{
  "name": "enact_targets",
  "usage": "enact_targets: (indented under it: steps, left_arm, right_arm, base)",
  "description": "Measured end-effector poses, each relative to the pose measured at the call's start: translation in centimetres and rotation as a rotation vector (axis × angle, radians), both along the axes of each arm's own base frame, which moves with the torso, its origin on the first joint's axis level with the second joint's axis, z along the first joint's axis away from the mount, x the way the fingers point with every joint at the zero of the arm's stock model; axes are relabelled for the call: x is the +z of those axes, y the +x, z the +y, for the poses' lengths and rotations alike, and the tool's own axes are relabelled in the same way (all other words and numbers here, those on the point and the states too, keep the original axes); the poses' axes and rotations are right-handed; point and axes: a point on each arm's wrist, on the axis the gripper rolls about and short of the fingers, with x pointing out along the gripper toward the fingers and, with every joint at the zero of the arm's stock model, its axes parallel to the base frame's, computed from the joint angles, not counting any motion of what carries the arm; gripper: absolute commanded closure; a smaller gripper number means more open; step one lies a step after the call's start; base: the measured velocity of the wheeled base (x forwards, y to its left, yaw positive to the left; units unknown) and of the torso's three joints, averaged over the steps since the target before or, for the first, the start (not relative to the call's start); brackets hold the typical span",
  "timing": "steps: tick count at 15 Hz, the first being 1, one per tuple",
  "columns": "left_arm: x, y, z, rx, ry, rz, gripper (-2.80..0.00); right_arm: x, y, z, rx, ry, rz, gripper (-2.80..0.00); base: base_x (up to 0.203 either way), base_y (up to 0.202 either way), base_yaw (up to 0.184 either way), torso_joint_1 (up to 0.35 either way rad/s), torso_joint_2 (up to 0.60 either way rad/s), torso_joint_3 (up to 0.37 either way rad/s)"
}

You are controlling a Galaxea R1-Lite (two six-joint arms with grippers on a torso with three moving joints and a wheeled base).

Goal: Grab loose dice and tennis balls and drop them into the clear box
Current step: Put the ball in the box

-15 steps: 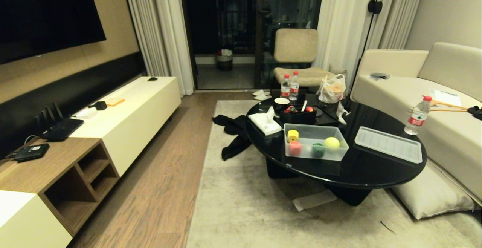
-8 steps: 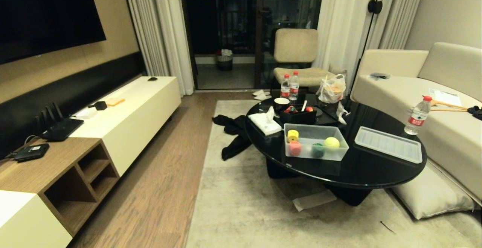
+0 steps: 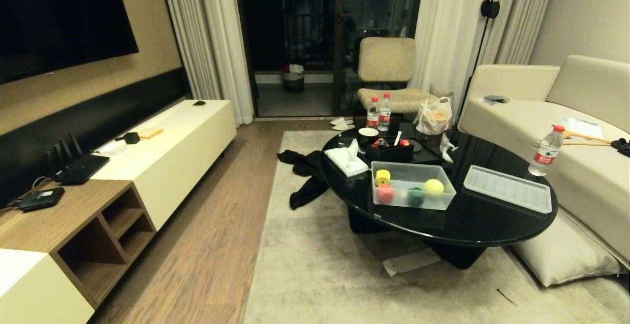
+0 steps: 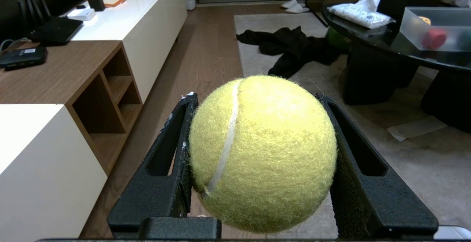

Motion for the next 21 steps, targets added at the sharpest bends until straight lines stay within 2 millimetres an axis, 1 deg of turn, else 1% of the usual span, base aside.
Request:
enact_targets:
  steps: [21]
  left_arm:
    - [0.0,0.0,0.0,0.0,-0.001,0.0,0.0]
  right_arm:
    - [0.0,0.0,0.0,0.0,0.0,0.0,0.0]
  base:
    - [0.0,0.0,0.0,0.0,0.0,0.0]
